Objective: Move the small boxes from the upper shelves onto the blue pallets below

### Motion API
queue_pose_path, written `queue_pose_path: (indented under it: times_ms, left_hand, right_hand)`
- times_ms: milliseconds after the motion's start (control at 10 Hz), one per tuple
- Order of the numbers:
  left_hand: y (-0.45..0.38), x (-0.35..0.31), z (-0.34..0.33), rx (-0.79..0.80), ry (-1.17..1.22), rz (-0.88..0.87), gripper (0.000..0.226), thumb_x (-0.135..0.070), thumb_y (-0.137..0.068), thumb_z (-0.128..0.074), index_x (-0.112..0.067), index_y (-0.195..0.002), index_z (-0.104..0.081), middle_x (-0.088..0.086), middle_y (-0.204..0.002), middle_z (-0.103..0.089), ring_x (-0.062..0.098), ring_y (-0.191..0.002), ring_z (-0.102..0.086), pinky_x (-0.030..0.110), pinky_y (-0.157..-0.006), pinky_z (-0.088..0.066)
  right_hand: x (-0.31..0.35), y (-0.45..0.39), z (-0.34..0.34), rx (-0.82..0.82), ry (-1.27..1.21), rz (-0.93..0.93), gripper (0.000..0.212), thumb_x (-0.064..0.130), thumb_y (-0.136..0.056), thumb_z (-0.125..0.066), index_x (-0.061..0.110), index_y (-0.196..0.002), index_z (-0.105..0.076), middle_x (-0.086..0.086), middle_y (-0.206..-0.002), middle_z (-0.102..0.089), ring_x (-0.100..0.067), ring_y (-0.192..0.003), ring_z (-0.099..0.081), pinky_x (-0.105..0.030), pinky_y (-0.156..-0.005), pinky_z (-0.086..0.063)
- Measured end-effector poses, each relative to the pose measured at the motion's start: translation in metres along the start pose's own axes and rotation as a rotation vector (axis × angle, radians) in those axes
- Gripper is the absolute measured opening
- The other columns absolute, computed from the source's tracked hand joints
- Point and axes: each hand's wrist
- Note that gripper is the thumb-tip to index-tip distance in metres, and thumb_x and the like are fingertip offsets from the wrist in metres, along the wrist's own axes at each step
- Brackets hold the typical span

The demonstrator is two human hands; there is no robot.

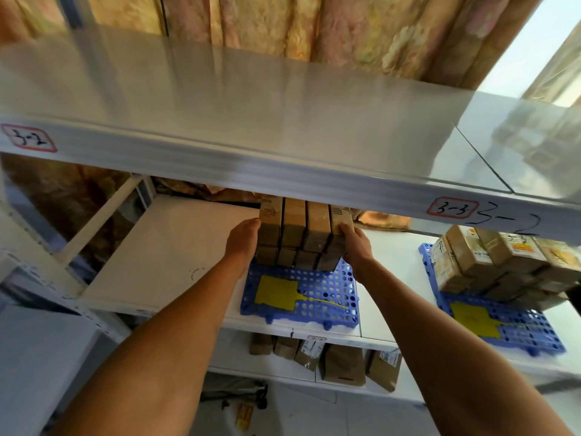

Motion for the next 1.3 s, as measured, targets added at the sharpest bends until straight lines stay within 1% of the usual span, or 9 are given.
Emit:
queue_pose_path:
  times_ms: [200, 300, 400, 500, 600, 700, 900, 1200, 1300]
  left_hand:
    - [0.003, 0.015, 0.004, -0.065, 0.12, -0.044, 0.032, -0.036, -0.107, -0.034, -0.029, -0.115, -0.064, 0.004, -0.132, -0.061, 0.027, -0.128, -0.054, 0.046, -0.112, -0.04]
    - [-0.002, 0.048, 0.012, -0.091, -0.086, 0.165, 0.043, -0.025, -0.109, -0.03, -0.008, -0.141, -0.053, 0.015, -0.147, -0.053, 0.032, -0.133, -0.05, 0.045, -0.115, -0.037]
    - [0.006, 0.079, 0.017, -0.019, -0.505, 0.32, 0.039, -0.012, -0.11, -0.03, 0.006, -0.138, -0.049, 0.025, -0.145, -0.05, 0.038, -0.131, -0.05, 0.04, -0.108, -0.039]
    - [0.014, 0.098, 0.019, 0.073, -0.631, 0.31, 0.037, -0.015, -0.109, -0.032, 0.004, -0.13, -0.055, 0.024, -0.138, -0.056, 0.037, -0.123, -0.055, 0.031, -0.09, -0.04]
    - [0.016, 0.098, 0.015, 0.069, -0.551, 0.33, 0.044, -0.026, -0.108, -0.031, 0.001, -0.127, -0.06, 0.024, -0.133, -0.06, 0.036, -0.117, -0.058, 0.033, -0.09, -0.043]
    - [0.019, 0.095, 0.014, 0.043, -0.507, 0.343, 0.047, -0.029, -0.108, -0.029, 0.001, -0.124, -0.063, 0.025, -0.132, -0.061, 0.037, -0.116, -0.058, 0.035, -0.089, -0.041]
    - [0.021, 0.099, 0.029, -0.006, -0.537, 0.342, 0.043, -0.026, -0.107, -0.03, -0.001, -0.118, -0.063, 0.025, -0.129, -0.062, 0.037, -0.114, -0.058, 0.035, -0.088, -0.041]
    - [0.043, 0.099, 0.046, -0.01, -0.63, 0.193, 0.044, -0.023, -0.107, -0.026, 0.001, -0.116, -0.062, 0.026, -0.129, -0.062, 0.039, -0.115, -0.058, 0.045, -0.104, -0.045]
    - [0.057, 0.091, 0.054, 0.006, -0.682, 0.129, 0.051, -0.031, -0.109, -0.022, -0.007, -0.144, -0.05, 0.02, -0.151, -0.048, 0.038, -0.133, -0.049, 0.045, -0.114, -0.037]
  right_hand:
    - [-0.016, -0.006, 0.014, -0.134, -0.131, -0.097, 0.061, 0.054, -0.103, -0.039, 0.014, -0.148, -0.052, -0.012, -0.148, -0.054, -0.032, -0.132, -0.053, -0.052, -0.11, -0.045]
    - [-0.044, -0.001, 0.03, -0.267, 0.11, -0.174, 0.046, 0.03, -0.107, -0.032, -0.003, -0.13, -0.056, -0.022, -0.128, -0.059, -0.031, -0.103, -0.055, -0.039, -0.083, -0.044]
    - [-0.076, 0.006, 0.039, -0.168, 0.426, -0.258, 0.021, 0.004, -0.105, -0.036, -0.001, -0.1, -0.055, -0.02, -0.095, -0.059, -0.026, -0.067, -0.054, -0.03, -0.059, -0.042]
    - [-0.096, 0.01, 0.038, -0.115, 0.394, -0.299, 0.026, -0.003, -0.102, -0.037, -0.002, -0.104, -0.062, -0.021, -0.081, -0.063, -0.026, -0.053, -0.055, -0.029, -0.048, -0.042]
    - [-0.104, 0.013, 0.038, -0.104, 0.376, -0.254, 0.033, -0.005, -0.1, -0.042, 0.0, -0.122, -0.067, -0.02, -0.098, -0.067, -0.026, -0.061, -0.061, -0.031, -0.054, -0.05]
    - [-0.106, 0.014, 0.035, -0.104, 0.388, -0.239, 0.038, -0.003, -0.099, -0.048, 0.003, -0.133, -0.064, -0.019, -0.118, -0.069, -0.036, -0.093, -0.07, -0.045, -0.084, -0.061]
    - [-0.107, 0.015, 0.023, -0.098, 0.327, -0.251, 0.043, -0.002, -0.102, -0.049, 0.004, -0.145, -0.055, -0.021, -0.131, -0.065, -0.032, -0.092, -0.07, -0.047, -0.092, -0.061]
    - [-0.101, 0.054, 0.011, -0.045, 0.509, -0.197, 0.05, 0.015, -0.107, -0.042, 0.008, -0.157, -0.038, -0.019, -0.151, -0.051, -0.037, -0.128, -0.058, -0.049, -0.106, -0.051]
    - [-0.092, 0.077, 0.023, -0.089, 0.611, -0.141, 0.042, 0.029, -0.109, -0.037, 0.002, -0.137, -0.054, -0.023, -0.141, -0.058, -0.038, -0.123, -0.059, -0.043, -0.102, -0.05]
Point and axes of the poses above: each hand's wrist, its own y-axis away from the middle knuckle, its own z-axis out of the back of the hand, x = y × z
